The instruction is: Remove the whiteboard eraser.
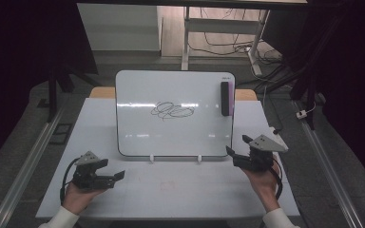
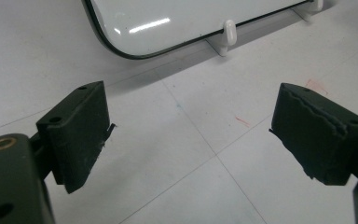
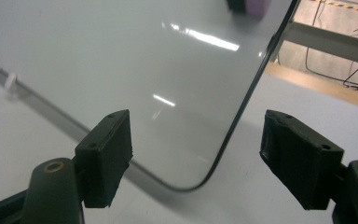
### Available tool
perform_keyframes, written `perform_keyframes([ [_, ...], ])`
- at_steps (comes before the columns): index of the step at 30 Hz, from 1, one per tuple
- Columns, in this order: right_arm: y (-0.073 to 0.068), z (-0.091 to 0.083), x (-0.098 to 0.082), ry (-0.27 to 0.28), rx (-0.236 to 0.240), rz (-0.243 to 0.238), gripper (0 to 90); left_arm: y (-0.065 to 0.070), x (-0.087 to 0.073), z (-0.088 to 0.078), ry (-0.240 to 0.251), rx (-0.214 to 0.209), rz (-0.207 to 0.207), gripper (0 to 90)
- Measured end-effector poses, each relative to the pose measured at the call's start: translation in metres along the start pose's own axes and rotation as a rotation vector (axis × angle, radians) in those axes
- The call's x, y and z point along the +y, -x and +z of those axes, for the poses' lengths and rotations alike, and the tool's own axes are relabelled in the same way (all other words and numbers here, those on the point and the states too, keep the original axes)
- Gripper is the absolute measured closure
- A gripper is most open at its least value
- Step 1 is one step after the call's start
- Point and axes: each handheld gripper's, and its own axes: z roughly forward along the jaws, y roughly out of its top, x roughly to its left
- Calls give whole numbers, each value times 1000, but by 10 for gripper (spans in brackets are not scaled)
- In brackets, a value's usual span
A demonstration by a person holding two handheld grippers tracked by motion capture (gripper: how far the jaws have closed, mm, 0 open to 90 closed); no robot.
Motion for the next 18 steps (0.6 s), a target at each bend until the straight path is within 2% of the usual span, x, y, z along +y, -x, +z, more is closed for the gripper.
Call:
perform_keyframes([
  [8,4,9,28,28,-37,4,257,2,-1,-1,3,1,0,123],
  [13,11,21,50,46,-77,30,291,2,-2,1,-6,-1,4,122],
  [14,11,21,50,46,-77,30,291,2,-2,1,-6,-1,3,122],
  [18,15,32,67,72,-100,74,353,2,-2,1,-5,-2,6,123],
])
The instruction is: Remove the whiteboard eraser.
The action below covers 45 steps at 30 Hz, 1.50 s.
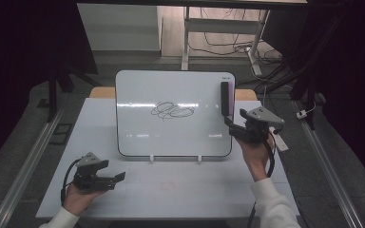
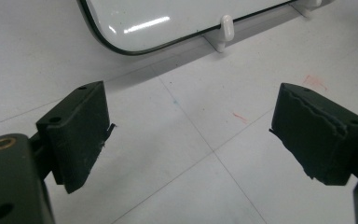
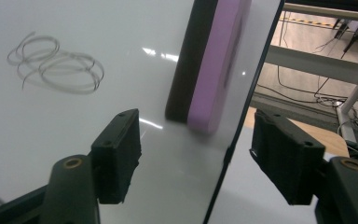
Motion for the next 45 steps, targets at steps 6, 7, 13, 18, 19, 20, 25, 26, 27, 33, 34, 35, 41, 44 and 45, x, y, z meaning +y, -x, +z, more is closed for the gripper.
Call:
perform_keyframes([
  [6,-2,13,12,-4,-50,-3,393,-1,0,-1,5,-6,-2,123],
  [7,-2,15,14,-5,-53,1,406,-1,0,-1,3,-6,-4,123],
  [13,-5,25,19,-9,-69,0,494,-2,0,0,3,-4,-6,123],
  [18,-9,30,22,-20,-89,-3,556,-3,-1,-1,6,-1,-8,123],
  [19,-10,31,23,-27,-101,0,574,-3,-1,-1,6,-2,-10,122],
  [20,-10,31,23,-27,-101,0,574,-3,-1,-1,7,-2,-11,122],
  [25,-12,31,24,-32,-125,19,611,-4,-1,-2,8,2,-13,122],
  [26,-13,30,25,-34,-135,19,621,-3,-1,-2,9,4,-12,122],
  [27,-13,29,25,-35,-140,20,626,-3,-2,-2,10,4,-12,123],
  [33,-12,21,26,5,-132,37,646,-4,-2,-2,11,7,-16,122],
  [34,-14,19,28,16,-130,30,647,-4,-2,-2,9,5,-17,122],
  [35,-15,16,29,22,-120,21,647,-4,-2,-2,9,6,-16,122],
  [41,-22,8,23,27,-64,-1,650,-4,-2,-2,12,6,-16,122],
  [44,-24,5,16,23,-34,0,651,-4,-2,-2,11,6,-17,122],
  [45,-24,5,16,23,-34,0,651,-4,-2,-2,11,6,-17,122],
])
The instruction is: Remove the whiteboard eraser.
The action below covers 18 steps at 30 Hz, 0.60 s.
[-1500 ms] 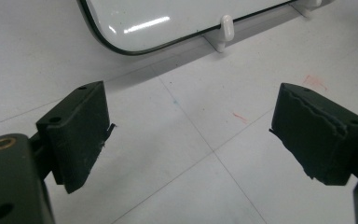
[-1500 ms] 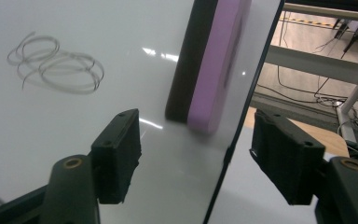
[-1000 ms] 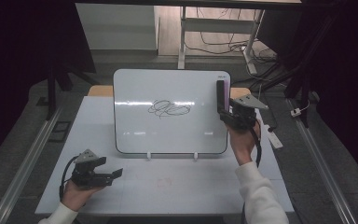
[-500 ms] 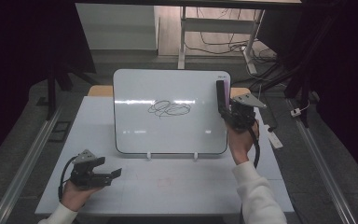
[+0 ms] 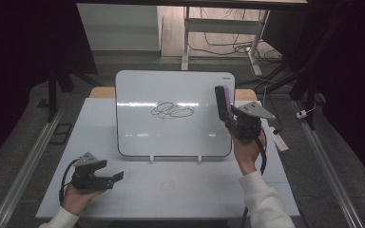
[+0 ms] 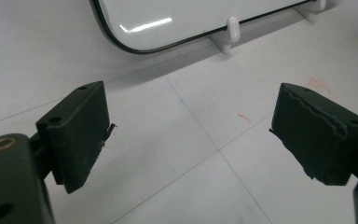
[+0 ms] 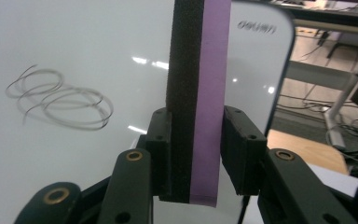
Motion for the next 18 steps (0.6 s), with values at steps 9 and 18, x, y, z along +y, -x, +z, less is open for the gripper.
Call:
perform_keyframes([
  [9,-10,-18,-19,-2,101,2,651,0,0,2,-7,1,-4,122],
  [18,-18,-29,-37,-27,173,-23,651,1,1,2,-10,-4,-6,126],
])
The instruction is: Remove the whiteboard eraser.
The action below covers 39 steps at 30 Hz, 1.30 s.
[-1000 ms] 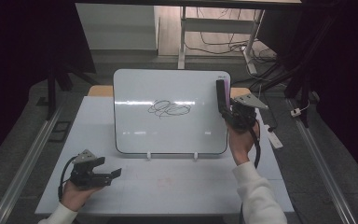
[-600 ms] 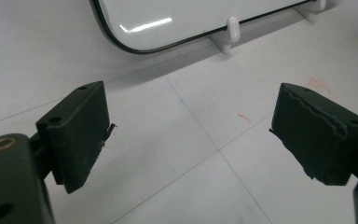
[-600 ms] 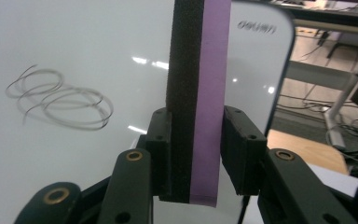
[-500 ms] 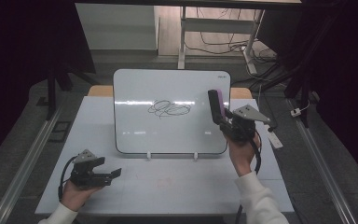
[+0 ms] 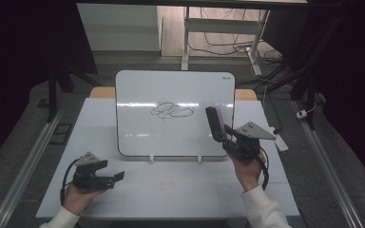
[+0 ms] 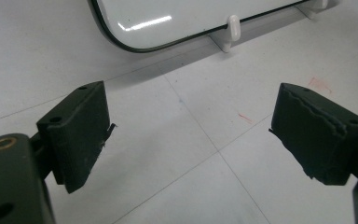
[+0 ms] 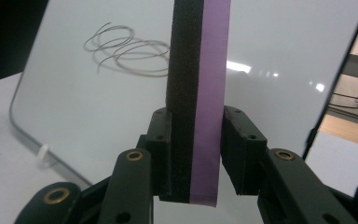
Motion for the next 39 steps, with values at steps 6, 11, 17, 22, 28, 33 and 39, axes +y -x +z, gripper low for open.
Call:
perform_keyframes([
  [6,-8,-2,-13,-21,71,-27,652,2,2,1,1,-5,1,129],
  [11,-17,-2,-22,-43,116,-54,652,5,4,2,-8,-20,3,135],
  [17,-34,2,-34,-80,164,-105,651,9,9,2,-12,-49,7,144],
  [22,-52,9,-43,-103,219,-155,651,14,19,1,7,-81,6,151],
  [28,-68,16,-47,-132,255,-201,651,27,39,7,-17,-116,40,158],
  [33,-79,19,-49,-138,270,-243,651,39,56,13,-26,-180,64,159],
  [39,-85,21,-52,-143,294,-268,651,51,72,20,-32,-234,92,180],
])
